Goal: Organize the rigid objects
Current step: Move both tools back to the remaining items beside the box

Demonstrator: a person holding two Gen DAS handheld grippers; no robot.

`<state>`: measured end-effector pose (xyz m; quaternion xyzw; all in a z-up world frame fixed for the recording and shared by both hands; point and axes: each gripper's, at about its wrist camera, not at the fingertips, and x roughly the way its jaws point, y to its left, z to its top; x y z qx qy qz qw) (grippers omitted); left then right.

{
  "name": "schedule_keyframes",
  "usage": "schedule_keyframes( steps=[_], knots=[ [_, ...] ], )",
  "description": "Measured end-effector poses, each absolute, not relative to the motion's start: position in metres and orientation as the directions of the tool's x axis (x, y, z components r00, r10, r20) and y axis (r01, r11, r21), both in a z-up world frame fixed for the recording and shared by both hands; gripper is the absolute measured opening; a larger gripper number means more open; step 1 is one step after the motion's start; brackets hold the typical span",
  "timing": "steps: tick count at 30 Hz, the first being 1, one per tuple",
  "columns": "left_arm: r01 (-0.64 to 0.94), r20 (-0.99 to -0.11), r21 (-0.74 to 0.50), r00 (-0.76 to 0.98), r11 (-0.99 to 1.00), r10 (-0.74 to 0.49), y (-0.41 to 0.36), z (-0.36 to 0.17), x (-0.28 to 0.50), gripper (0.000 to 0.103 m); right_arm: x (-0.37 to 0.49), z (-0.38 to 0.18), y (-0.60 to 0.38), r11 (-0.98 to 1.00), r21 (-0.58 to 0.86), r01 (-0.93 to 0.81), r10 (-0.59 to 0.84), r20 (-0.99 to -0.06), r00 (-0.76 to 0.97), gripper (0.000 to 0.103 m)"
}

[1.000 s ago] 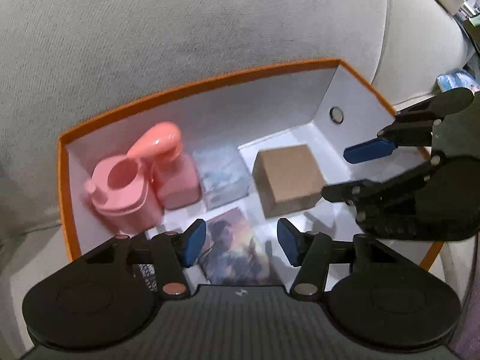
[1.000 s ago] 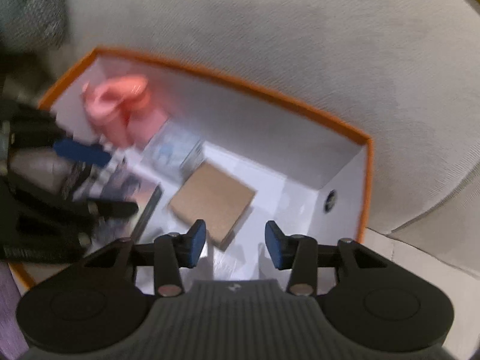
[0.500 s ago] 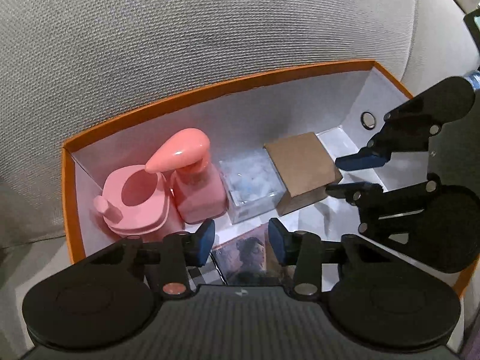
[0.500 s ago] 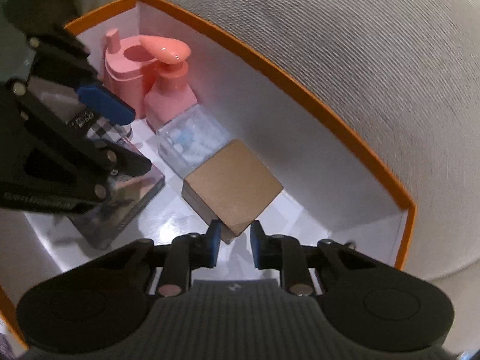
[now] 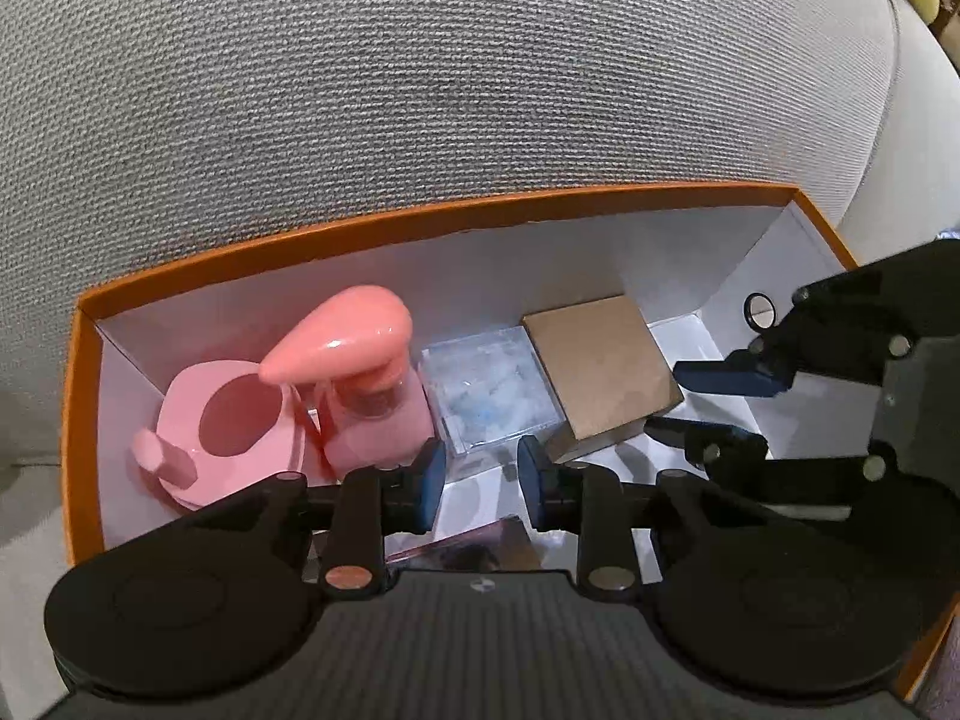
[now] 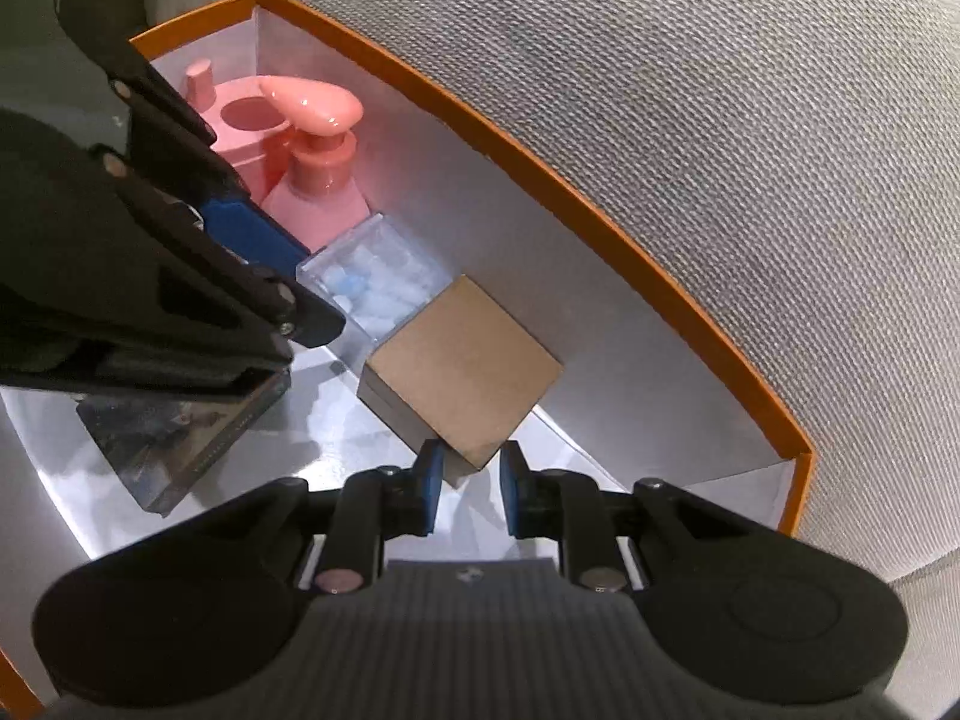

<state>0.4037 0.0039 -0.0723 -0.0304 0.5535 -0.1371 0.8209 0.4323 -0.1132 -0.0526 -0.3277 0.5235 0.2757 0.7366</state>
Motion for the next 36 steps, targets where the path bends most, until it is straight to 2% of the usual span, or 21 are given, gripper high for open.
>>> schedule_keyframes(
  steps=[7, 12, 17, 22, 26, 33, 36],
  knots=[
    [0.215, -0.897, -0.18, 0.365, 0.96, -0.25, 0.002, -0.055, 0.382, 0.033, 0.419, -0.029, -0.122, 0.662, -0.185, -0.726, 0.09, -0.942, 0.322, 0.021],
    [0.258, -0.847, -0.183, 0.449, 0.949, -0.286, 0.009, -0.012, 0.338, 0.033, 0.4, 0.005, -0.126, 0.713, -0.164, -0.682, 0.13, -0.924, 0.359, 0.022],
    [0.288, -0.797, -0.209, 0.503, 0.934, -0.334, 0.006, 0.032, 0.289, 0.033, 0.36, 0.045, -0.135, 0.767, -0.11, -0.633, 0.211, -0.887, 0.41, 0.03],
    [0.277, -0.777, -0.235, 0.521, 0.932, -0.352, 0.018, 0.049, 0.232, 0.033, 0.305, 0.078, -0.145, 0.81, -0.022, -0.586, 0.298, -0.846, 0.443, 0.038],
    [0.223, -0.795, -0.258, 0.504, 0.94, -0.338, 0.025, 0.036, 0.197, 0.033, 0.251, 0.085, -0.149, 0.831, 0.059, -0.552, 0.355, -0.822, 0.446, 0.039],
    [0.064, -0.861, -0.253, 0.44, 0.965, -0.255, 0.042, -0.015, 0.145, 0.034, 0.19, 0.029, -0.139, 0.862, 0.133, -0.489, 0.36, -0.84, 0.407, 0.039],
    [0.013, -0.877, -0.26, 0.414, 0.965, -0.242, 0.048, -0.038, 0.131, 0.042, 0.179, 0.002, -0.135, 0.881, 0.145, -0.45, 0.342, -0.853, 0.394, 0.039]
  ],
)
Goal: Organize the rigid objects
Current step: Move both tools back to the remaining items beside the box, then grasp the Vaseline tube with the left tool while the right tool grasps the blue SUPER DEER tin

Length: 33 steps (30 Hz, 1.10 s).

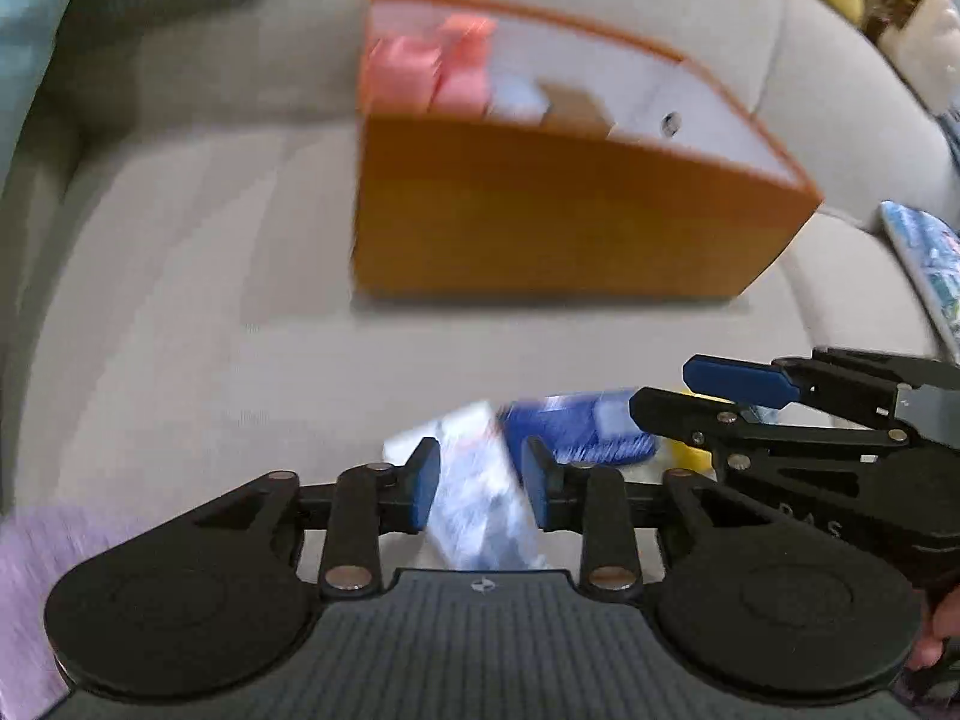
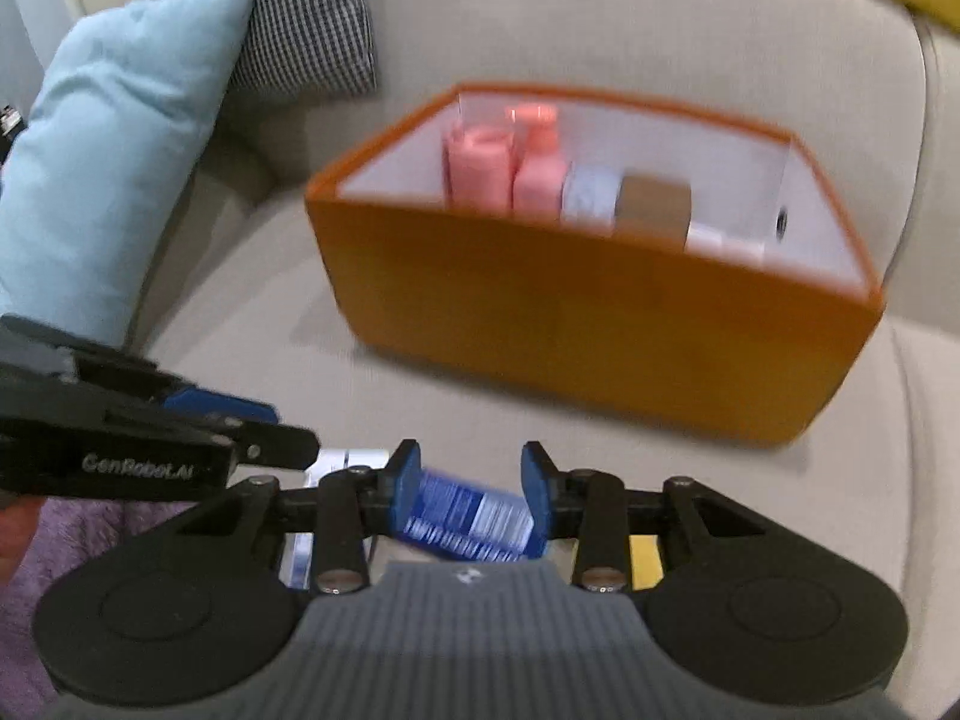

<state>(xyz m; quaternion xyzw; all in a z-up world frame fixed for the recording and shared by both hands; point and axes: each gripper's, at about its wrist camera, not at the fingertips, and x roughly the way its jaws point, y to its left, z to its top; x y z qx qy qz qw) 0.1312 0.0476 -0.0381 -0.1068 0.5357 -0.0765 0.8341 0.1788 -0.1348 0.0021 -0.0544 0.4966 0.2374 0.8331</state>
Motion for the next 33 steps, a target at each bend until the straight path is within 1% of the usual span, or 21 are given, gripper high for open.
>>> schedule_keyframes(
  steps=[2, 6, 8, 10, 12, 18, 26, 30, 31, 33],
  knots=[
    [-0.025, -0.895, -0.249, 0.389, 0.968, -0.22, 0.051, -0.053, 0.126, 0.045, 0.174, -0.01, -0.134, 0.892, 0.153, -0.424, 0.331, -0.861, 0.385, 0.039],
    [-0.078, -0.907, -0.263, 0.36, 0.962, -0.219, 0.058, -0.071, 0.123, 0.057, 0.166, -0.027, -0.125, 0.898, 0.074, -0.433, 0.262, -0.882, 0.392, 0.041],
    [-0.097, -0.909, -0.275, 0.349, 0.956, -0.227, 0.061, -0.077, 0.125, 0.06, 0.167, -0.031, -0.122, 0.894, 0.054, -0.445, 0.25, -0.884, 0.396, 0.045],
    [-0.11, -0.912, -0.286, 0.335, 0.952, -0.235, 0.063, -0.084, 0.13, 0.06, 0.168, -0.035, -0.118, 0.888, 0.033, -0.458, 0.24, -0.884, 0.401, 0.045],
    [-0.119, -0.909, -0.303, 0.334, 0.946, -0.25, 0.065, -0.088, 0.135, 0.065, 0.169, -0.039, -0.113, 0.879, 0.008, -0.476, 0.228, -0.885, 0.406, 0.045],
    [-0.128, -0.901, -0.349, 0.319, 0.928, -0.295, 0.07, -0.093, 0.14, 0.066, 0.172, -0.049, -0.099, 0.841, -0.059, -0.538, 0.205, -0.886, 0.417, 0.047],
    [-0.136, -0.887, -0.397, 0.31, 0.908, -0.341, 0.071, -0.101, 0.15, 0.063, 0.177, -0.05, -0.094, 0.764, -0.085, -0.639, 0.215, -0.9, 0.378, 0.047],
    [-0.109, -0.882, -0.411, 0.297, 0.905, -0.365, 0.062, -0.099, 0.155, 0.056, 0.176, -0.05, -0.097, 0.737, -0.088, -0.67, 0.214, -0.91, 0.355, 0.047],
    [-0.102, -0.882, -0.41, 0.299, 0.906, -0.365, 0.061, -0.099, 0.155, 0.052, 0.176, -0.051, -0.098, 0.733, -0.093, -0.674, 0.209, -0.912, 0.354, 0.047],
    [-0.099, -0.879, -0.414, 0.3, 0.905, -0.37, 0.059, -0.099, 0.157, 0.05, 0.176, -0.052, -0.099, 0.729, -0.1, -0.678, 0.202, -0.914, 0.352, 0.047]
  ],
)
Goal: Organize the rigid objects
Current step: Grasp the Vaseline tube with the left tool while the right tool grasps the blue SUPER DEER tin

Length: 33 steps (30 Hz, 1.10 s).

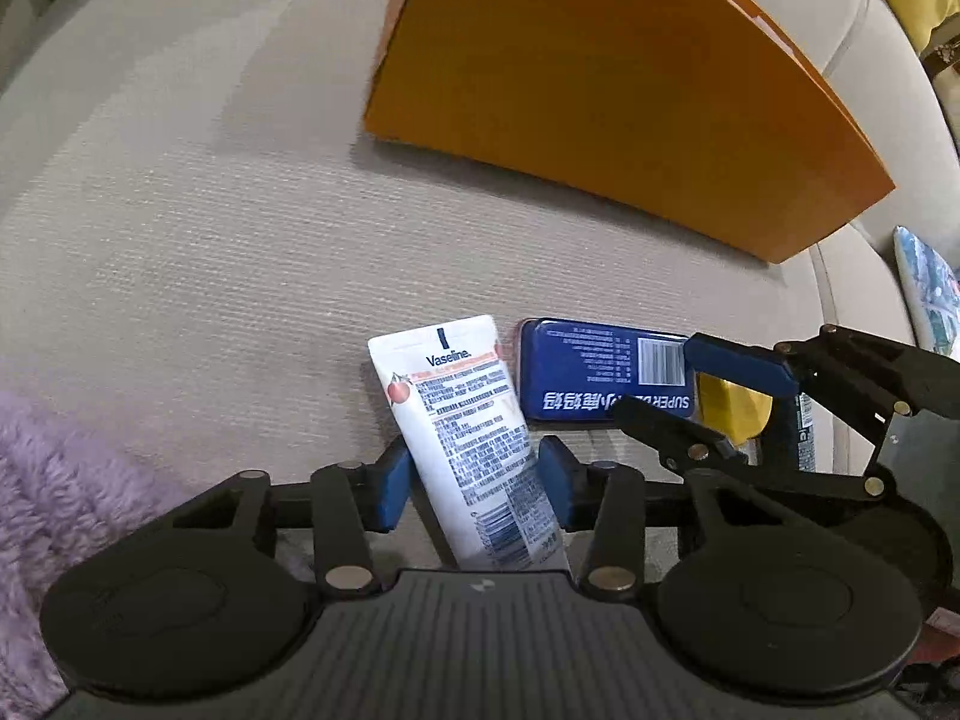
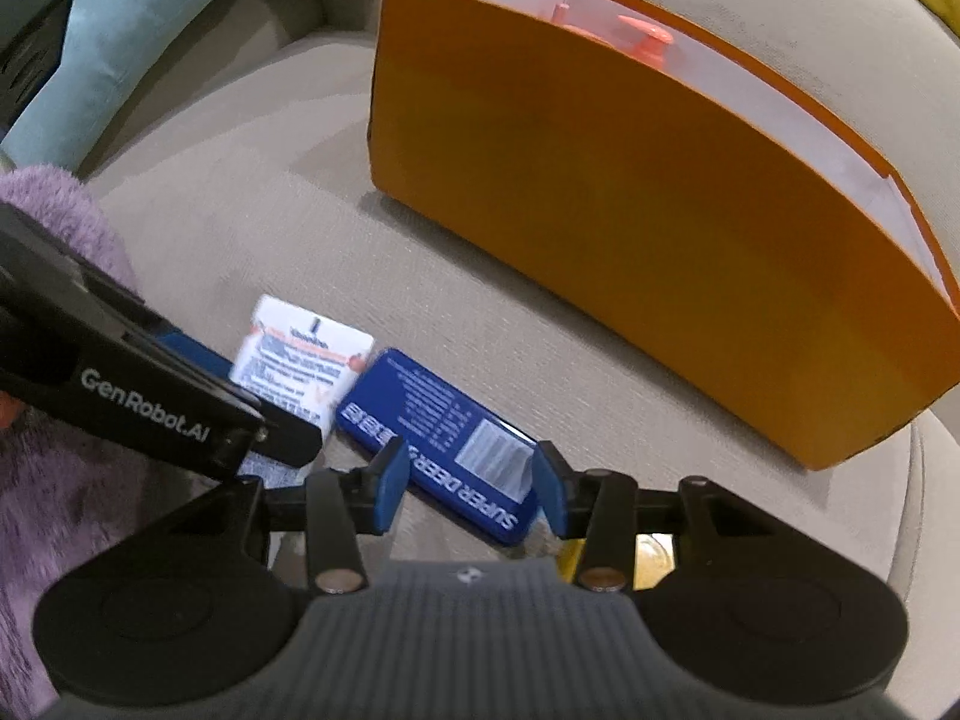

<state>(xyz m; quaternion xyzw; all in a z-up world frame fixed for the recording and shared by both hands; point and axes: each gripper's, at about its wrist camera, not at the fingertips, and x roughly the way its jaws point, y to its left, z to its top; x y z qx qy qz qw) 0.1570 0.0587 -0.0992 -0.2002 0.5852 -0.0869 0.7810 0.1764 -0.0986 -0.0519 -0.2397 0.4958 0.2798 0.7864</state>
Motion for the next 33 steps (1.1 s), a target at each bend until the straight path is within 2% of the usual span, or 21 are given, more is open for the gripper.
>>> schedule_keyframes(
  steps=[5, 8, 10, 16, 21, 22, 23, 25, 30, 33],
  knots=[
    [-0.091, -0.877, -0.409, 0.313, 0.908, -0.364, 0.058, -0.094, 0.152, 0.046, 0.173, -0.055, -0.099, 0.683, -0.121, -0.721, 0.196, -0.92, 0.339, 0.049],
    [-0.09, -0.874, -0.407, 0.327, 0.909, -0.359, 0.06, -0.087, 0.148, 0.03, 0.167, -0.06, -0.089, 0.616, -0.18, -0.767, 0.177, -0.917, 0.357, 0.053],
    [-0.091, -0.868, -0.418, 0.333, 0.904, -0.368, 0.059, -0.083, 0.15, 0.024, 0.163, -0.063, -0.082, 0.564, -0.219, -0.797, 0.168, -0.914, 0.37, 0.054],
    [-0.1, -0.866, -0.428, 0.331, 0.899, -0.375, 0.062, -0.078, 0.153, 0.021, 0.153, -0.074, -0.064, 0.442, -0.305, -0.844, 0.155, -0.9, 0.407, 0.056],
    [-0.094, -0.866, -0.435, 0.315, 0.895, -0.388, 0.06, -0.072, 0.161, 0.02, 0.161, -0.065, -0.068, 0.445, -0.244, -0.862, 0.188, -0.915, 0.356, 0.041],
    [-0.091, -0.866, -0.435, 0.313, 0.896, -0.389, 0.058, -0.072, 0.163, 0.02, 0.166, -0.061, -0.071, 0.463, -0.216, -0.86, 0.199, -0.92, 0.339, 0.026],
    [-0.091, -0.868, -0.434, 0.311, 0.896, -0.388, 0.057, -0.071, 0.164, 0.02, 0.174, -0.056, -0.074, 0.495, -0.162, -0.854, 0.223, -0.926, 0.306, 0.02],
    [-0.094, -0.868, -0.434, 0.31, 0.896, -0.387, 0.056, -0.072, 0.167, 0.02, 0.192, -0.05, -0.082, 0.572, -0.075, -0.817, 0.239, -0.937, 0.254, 0.0],
    [-0.108, -0.873, -0.424, 0.314, 0.899, -0.374, 0.055, -0.076, 0.174, 0.02, 0.22, -0.047, -0.1, 0.654, 0.007, -0.757, 0.272, -0.935, 0.226, 0.0],
    [-0.114, -0.872, -0.427, 0.314, 0.897, -0.375, 0.055, -0.078, 0.178, 0.02, 0.204, -0.044, -0.092, 0.592, -0.038, -0.805, 0.269, -0.932, 0.242, 0.01]
  ],
)
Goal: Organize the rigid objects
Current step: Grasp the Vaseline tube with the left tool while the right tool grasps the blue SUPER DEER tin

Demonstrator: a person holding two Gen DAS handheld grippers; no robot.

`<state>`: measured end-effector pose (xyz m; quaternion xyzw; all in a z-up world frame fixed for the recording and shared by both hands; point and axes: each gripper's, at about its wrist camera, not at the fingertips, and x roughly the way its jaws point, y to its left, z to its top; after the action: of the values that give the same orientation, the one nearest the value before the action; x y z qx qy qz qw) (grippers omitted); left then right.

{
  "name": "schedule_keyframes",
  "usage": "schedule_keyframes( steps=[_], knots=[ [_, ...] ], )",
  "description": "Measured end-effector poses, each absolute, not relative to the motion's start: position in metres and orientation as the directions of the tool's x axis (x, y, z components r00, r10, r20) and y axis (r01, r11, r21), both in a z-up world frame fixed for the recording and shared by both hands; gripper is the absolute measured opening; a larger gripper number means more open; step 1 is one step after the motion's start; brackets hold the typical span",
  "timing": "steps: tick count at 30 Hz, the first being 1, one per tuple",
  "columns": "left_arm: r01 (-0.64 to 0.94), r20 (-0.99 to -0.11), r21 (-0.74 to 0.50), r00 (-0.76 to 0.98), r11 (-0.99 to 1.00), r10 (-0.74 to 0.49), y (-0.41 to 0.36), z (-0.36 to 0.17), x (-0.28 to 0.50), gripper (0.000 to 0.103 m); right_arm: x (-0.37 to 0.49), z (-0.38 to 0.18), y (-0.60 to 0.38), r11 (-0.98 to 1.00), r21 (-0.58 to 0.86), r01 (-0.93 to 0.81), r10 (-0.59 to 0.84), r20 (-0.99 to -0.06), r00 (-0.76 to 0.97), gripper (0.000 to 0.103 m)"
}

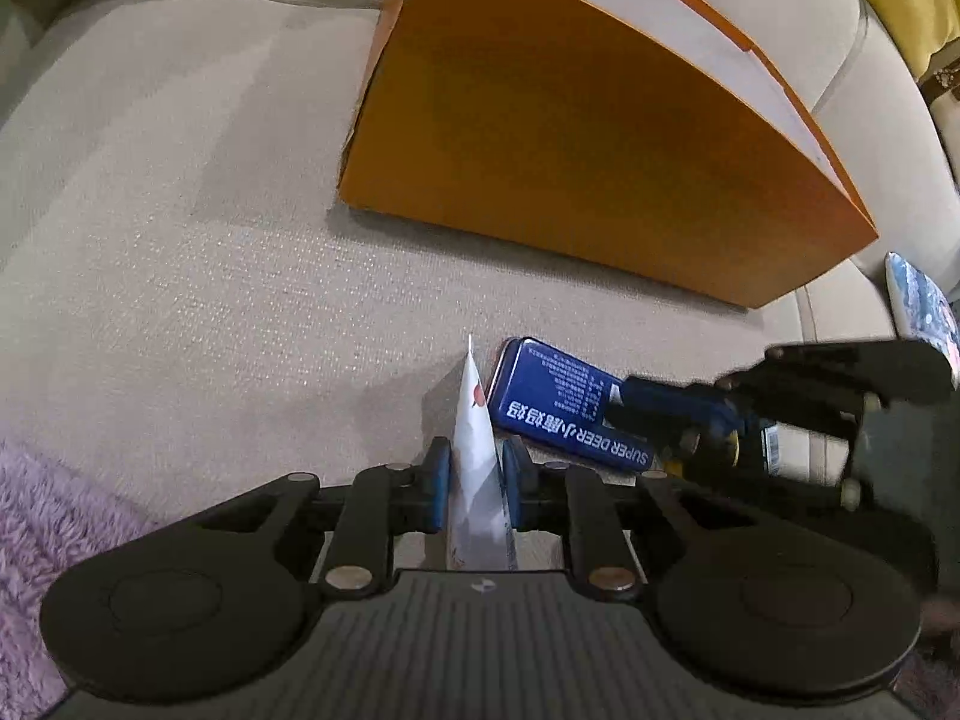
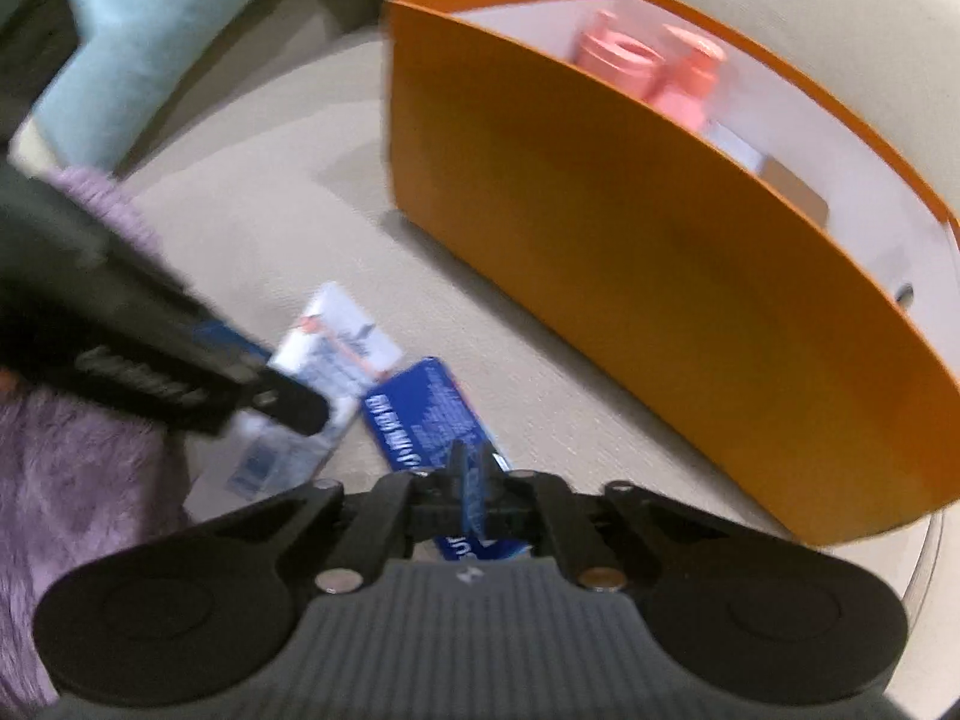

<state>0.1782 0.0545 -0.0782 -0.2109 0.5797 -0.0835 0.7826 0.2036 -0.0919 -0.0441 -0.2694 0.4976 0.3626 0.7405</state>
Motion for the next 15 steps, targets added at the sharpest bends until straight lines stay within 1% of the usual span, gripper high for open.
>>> schedule_keyframes(
  steps=[2, 3, 5, 7, 9, 10, 12, 15],
  knots=[
    [-0.111, -0.874, -0.426, 0.308, 0.898, -0.377, 0.053, -0.079, 0.181, 0.02, 0.19, -0.047, -0.085, 0.541, -0.077, -0.838, 0.254, -0.935, 0.249, 0.033],
    [-0.111, -0.875, -0.424, 0.304, 0.899, -0.376, 0.052, -0.079, 0.182, 0.02, 0.185, -0.048, -0.085, 0.523, -0.097, -0.847, 0.242, -0.936, 0.257, 0.036],
    [-0.108, -0.878, -0.419, 0.3, 0.901, -0.372, 0.05, -0.078, 0.184, 0.02, 0.174, -0.054, -0.083, 0.491, -0.142, -0.86, 0.209, -0.938, 0.275, 0.037],
    [-0.107, -0.879, -0.418, 0.297, 0.902, -0.372, 0.048, -0.079, 0.186, 0.02, 0.166, -0.059, -0.082, 0.443, -0.216, -0.87, 0.184, -0.928, 0.324, 0.04],
    [-0.104, -0.879, -0.42, 0.296, 0.902, -0.375, 0.047, -0.08, 0.187, 0.02, 0.154, -0.064, -0.077, 0.394, -0.279, -0.876, 0.158, -0.918, 0.363, 0.045],
    [-0.106, -0.879, -0.42, 0.296, 0.901, -0.375, 0.047, -0.08, 0.188, 0.02, 0.151, -0.068, -0.076, 0.377, -0.298, -0.877, 0.15, -0.915, 0.375, 0.05],
    [-0.103, -0.878, -0.421, 0.296, 0.901, -0.377, 0.047, -0.081, 0.189, 0.02, 0.142, -0.074, -0.073, 0.33, -0.353, -0.876, 0.145, -0.898, 0.416, 0.05],
    [-0.104, -0.876, -0.427, 0.296, 0.898, -0.382, 0.05, -0.083, 0.188, 0.02, 0.133, -0.079, -0.072, 0.287, -0.394, -0.873, 0.153, -0.881, 0.448, 0.048]
  ],
)
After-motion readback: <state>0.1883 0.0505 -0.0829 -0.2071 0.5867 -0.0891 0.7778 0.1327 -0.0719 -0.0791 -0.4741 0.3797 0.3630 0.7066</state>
